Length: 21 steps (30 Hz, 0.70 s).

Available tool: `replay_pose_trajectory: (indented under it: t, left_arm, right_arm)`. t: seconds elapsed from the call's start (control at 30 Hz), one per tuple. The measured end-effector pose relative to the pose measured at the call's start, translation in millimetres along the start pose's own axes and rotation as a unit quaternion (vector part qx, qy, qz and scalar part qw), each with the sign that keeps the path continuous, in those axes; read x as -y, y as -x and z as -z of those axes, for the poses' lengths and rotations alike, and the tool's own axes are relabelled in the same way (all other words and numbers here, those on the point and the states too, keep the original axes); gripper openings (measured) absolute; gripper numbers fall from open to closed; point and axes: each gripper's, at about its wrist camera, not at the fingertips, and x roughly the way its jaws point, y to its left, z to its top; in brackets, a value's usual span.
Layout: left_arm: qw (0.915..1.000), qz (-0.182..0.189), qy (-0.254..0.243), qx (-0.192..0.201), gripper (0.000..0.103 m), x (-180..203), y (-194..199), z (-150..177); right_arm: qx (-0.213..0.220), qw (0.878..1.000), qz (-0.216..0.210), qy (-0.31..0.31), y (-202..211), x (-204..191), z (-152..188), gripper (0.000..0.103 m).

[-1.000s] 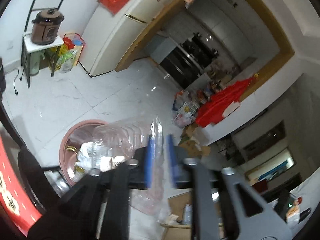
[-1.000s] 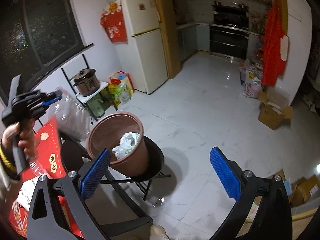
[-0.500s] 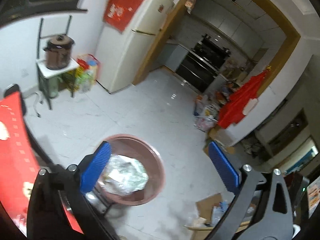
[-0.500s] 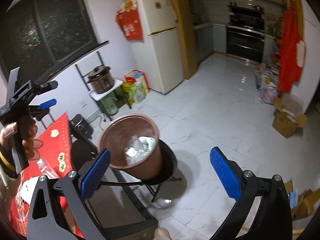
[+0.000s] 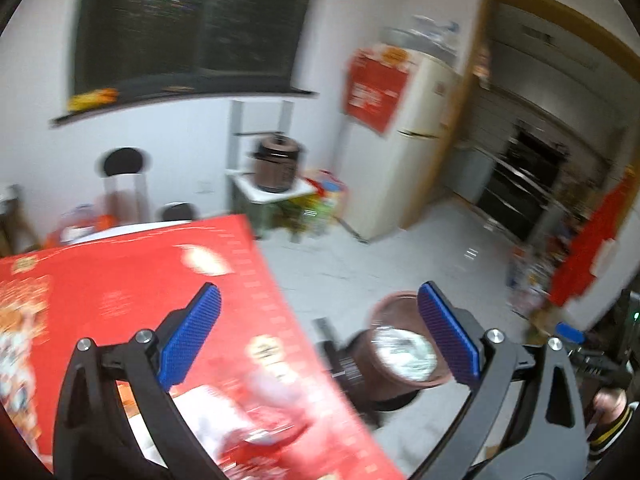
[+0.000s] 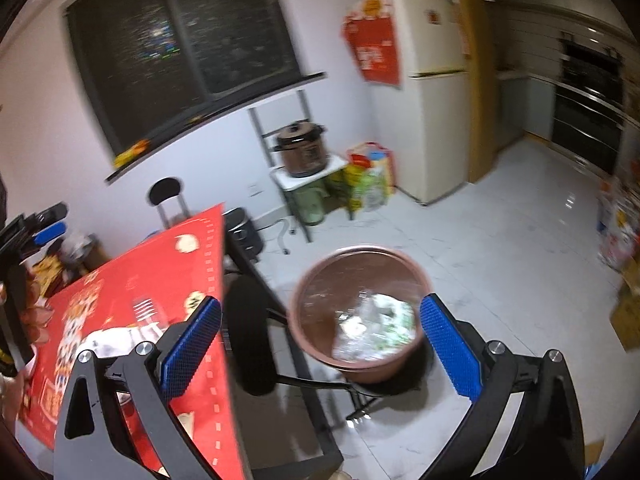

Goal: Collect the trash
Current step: 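Move both open tools back over the trash on the red table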

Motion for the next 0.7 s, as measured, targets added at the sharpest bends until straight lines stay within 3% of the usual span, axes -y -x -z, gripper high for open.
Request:
replay_pose_trajectory:
  t: [0.17, 0.33, 0.53, 0.7]
  left_arm:
    - [0.9943, -0.085, 0.062, 0.017, 0.097, -68, 66, 39]
    - [0.9797, -0.157, 0.122, 0.027, 0.097, -121, 117, 88]
    - [0.9732, -0.155, 0.17, 0.003, 0.097, -160, 140, 133]
    - [0.9755, -0.127, 0.179, -0.016, 0.096, -179, 137, 152]
  right_arm:
    - [-0.021, 0.998, -0.049, 0.029, -29, -44, -4, 0.098]
    - [-0.039, 0.994, -0.078, 0.061, -47, -91, -5, 0.098]
    - [-0.059, 0.992, -0.093, 0.063, -63, -142, 4, 0.098]
    - [-0.074, 0.99, -0.093, 0.08, -71, -191, 19, 0.098]
